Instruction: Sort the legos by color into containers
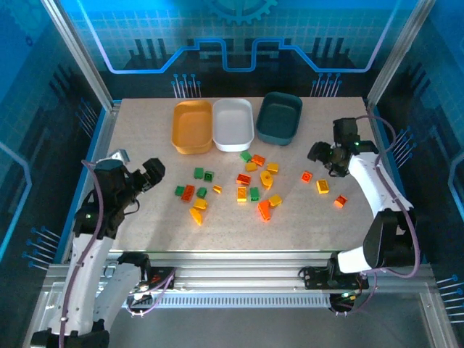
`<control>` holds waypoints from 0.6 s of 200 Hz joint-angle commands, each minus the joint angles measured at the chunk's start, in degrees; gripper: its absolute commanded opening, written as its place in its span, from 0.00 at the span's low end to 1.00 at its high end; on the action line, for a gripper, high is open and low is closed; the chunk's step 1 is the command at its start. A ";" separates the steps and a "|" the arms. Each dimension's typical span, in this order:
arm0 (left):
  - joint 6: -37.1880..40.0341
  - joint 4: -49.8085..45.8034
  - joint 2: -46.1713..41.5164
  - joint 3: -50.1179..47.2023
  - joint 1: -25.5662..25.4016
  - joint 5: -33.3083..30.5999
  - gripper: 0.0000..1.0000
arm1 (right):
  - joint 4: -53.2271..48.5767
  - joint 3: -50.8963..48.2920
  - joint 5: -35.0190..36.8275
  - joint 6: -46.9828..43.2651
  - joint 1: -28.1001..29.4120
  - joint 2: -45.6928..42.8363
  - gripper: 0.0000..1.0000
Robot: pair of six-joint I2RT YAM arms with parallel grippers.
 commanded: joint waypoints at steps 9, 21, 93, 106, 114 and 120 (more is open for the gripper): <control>-4.22 -6.11 2.80 -3.63 0.42 8.86 0.99 | -4.00 -1.78 2.27 -1.33 2.94 4.68 0.75; -7.02 -1.90 4.28 -6.18 0.42 15.18 0.99 | -3.30 -2.02 2.64 -2.54 3.99 6.75 0.75; -16.76 8.99 6.79 -14.14 -2.04 22.54 0.99 | -1.66 3.39 2.22 -3.61 5.65 18.47 0.68; -17.16 8.66 5.86 -14.56 -2.04 22.05 0.99 | -1.94 4.55 2.62 -3.11 5.82 20.19 0.65; -17.47 8.74 5.41 -14.84 -2.13 22.02 0.99 | -1.44 4.70 2.22 -3.19 5.95 20.78 0.64; -17.83 8.86 5.15 -15.11 -2.13 22.11 0.99 | -1.16 4.86 2.22 -3.10 6.12 21.11 0.64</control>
